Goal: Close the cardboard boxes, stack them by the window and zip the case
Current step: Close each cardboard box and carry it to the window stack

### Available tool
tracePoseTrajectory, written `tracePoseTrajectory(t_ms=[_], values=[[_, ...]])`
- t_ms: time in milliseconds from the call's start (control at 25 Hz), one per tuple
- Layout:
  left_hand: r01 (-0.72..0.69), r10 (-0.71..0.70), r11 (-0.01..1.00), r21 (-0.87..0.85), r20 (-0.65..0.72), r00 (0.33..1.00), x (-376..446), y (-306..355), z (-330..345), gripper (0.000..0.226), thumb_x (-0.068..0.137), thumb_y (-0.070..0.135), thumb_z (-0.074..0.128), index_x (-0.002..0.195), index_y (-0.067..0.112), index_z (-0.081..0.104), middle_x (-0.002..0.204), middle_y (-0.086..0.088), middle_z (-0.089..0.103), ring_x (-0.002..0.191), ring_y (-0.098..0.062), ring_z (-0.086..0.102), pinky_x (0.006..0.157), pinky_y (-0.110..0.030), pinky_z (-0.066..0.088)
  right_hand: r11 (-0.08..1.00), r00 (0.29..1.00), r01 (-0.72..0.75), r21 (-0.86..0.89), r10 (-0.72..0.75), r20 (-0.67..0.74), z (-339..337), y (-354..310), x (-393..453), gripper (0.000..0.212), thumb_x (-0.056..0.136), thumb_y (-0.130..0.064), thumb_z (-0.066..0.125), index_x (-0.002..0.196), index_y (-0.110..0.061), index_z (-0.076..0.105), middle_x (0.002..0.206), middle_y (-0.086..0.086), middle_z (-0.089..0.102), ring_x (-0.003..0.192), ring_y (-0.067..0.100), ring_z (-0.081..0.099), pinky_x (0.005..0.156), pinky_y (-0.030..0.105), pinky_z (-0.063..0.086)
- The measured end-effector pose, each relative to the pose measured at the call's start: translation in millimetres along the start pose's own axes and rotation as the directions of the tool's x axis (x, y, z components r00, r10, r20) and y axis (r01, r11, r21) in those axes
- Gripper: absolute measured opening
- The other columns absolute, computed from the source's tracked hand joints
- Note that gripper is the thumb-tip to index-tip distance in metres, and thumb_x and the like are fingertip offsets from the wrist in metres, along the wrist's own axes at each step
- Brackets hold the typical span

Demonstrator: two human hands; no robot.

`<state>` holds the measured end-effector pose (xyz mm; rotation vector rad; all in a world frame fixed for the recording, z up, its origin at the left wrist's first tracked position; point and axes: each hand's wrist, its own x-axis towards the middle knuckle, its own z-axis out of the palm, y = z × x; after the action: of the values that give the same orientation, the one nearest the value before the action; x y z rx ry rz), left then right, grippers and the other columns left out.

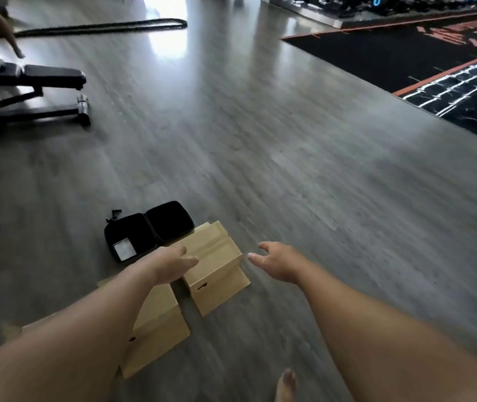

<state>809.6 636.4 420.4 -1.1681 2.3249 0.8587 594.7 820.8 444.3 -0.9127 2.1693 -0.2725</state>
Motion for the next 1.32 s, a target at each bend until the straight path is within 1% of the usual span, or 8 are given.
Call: tracePoseTrajectory(t_ms=[200,360,520,680,880,1000,1200,1320], values=[[0.138,-0.142,0.986,-0.092,-0.037,0.989,81,16,2,0.070,0.092,0.065,0.039,0.147,0.022,0.043,0.150,-0.006,0.046,0.135,-0.026,0.045,0.108,-0.042,0.040,0.992,0.989,0.106,-0.067,-0.098,0.110,-25,12,124,0.080,0.090,-0.070,0.048,0.154,-0.024,0.035,0.156,0.000,0.042,0.140,0.024,0.042,0.103,0.037,0.039],[0.205,-0.219,0.965,-0.165,-0.070,0.973,150,20,24,0.065,0.092,0.065,0.040,0.140,0.022,0.049,0.142,-0.009,0.052,0.127,-0.027,0.051,0.100,-0.039,0.044,0.979,0.973,0.167,-0.119,-0.144,0.178,-19,30,219,0.079,0.093,-0.066,0.047,0.156,-0.022,0.033,0.157,0.001,0.041,0.140,0.025,0.042,0.100,0.035,0.039],[0.275,-0.283,0.949,-0.156,-0.029,0.959,219,-9,72,0.066,0.094,0.063,0.041,0.143,0.020,0.046,0.144,-0.011,0.050,0.132,-0.029,0.047,0.106,-0.043,0.042,0.972,0.963,0.180,-0.151,-0.144,0.227,17,55,304,0.079,0.093,-0.067,0.047,0.156,-0.022,0.032,0.156,0.002,0.042,0.139,0.024,0.043,0.105,0.037,0.039],[0.295,-0.303,0.947,-0.130,-0.047,0.952,306,-63,128,0.061,0.096,0.060,0.041,0.140,0.018,0.049,0.143,-0.012,0.051,0.134,-0.031,0.042,0.105,-0.043,0.041,0.964,0.962,0.201,-0.175,-0.161,0.221,84,81,400,0.079,0.092,-0.067,0.045,0.155,-0.021,0.034,0.151,0.002,0.047,0.131,0.023,0.050,0.096,0.036,0.043],[0.371,-0.407,0.906,-0.203,-0.178,0.896,415,-122,200,0.048,0.098,0.050,0.046,0.124,0.011,0.055,0.125,-0.014,0.059,0.109,-0.030,0.057,0.087,-0.038,0.050,0.950,0.973,0.209,-0.230,-0.180,0.142,169,119,515,0.065,0.090,-0.065,0.051,0.136,-0.019,0.048,0.133,0.005,0.057,0.113,0.024,0.054,0.088,0.039,0.046],[0.417,-0.468,0.881,-0.223,-0.284,0.837,475,-150,232,0.036,0.097,0.043,0.048,0.106,0.009,0.056,0.120,-0.018,0.061,0.103,-0.034,0.058,0.082,-0.036,0.046,0.936,0.976,0.216,-0.278,-0.212,0.045,207,133,574,0.071,0.091,-0.063,0.054,0.140,-0.013,0.042,0.139,0.015,0.047,0.122,0.033,0.052,0.095,0.044,0.046],[0.390,-0.565,0.810,-0.438,-0.406,0.718,534,-187,278,0.062,0.093,0.046,0.051,0.136,0.003,0.040,0.124,-0.019,0.056,0.099,-0.033,0.055,0.073,-0.037,0.042,0.963,0.964,0.222,-0.150,-0.240,-0.113,252,141,644,0.070,0.091,-0.058,0.061,0.135,-0.007,0.041,0.134,0.018,0.053,0.123,0.036,0.053,0.090,0.040,0.043],[0.331,-0.604,0.750,-0.572,-0.388,0.696,547,-201,290,0.059,0.090,0.052,0.053,0.124,0.004,0.052,0.116,-0.016,0.060,0.097,-0.034,0.058,0.075,-0.040,0.048,0.970,0.945,0.237,-0.061,-0.244,-0.216,269,147,658,0.064,0.087,-0.058,0.067,0.125,-0.010,0.047,0.124,0.012,0.061,0.113,0.033,0.058,0.079,0.036,0.042]])
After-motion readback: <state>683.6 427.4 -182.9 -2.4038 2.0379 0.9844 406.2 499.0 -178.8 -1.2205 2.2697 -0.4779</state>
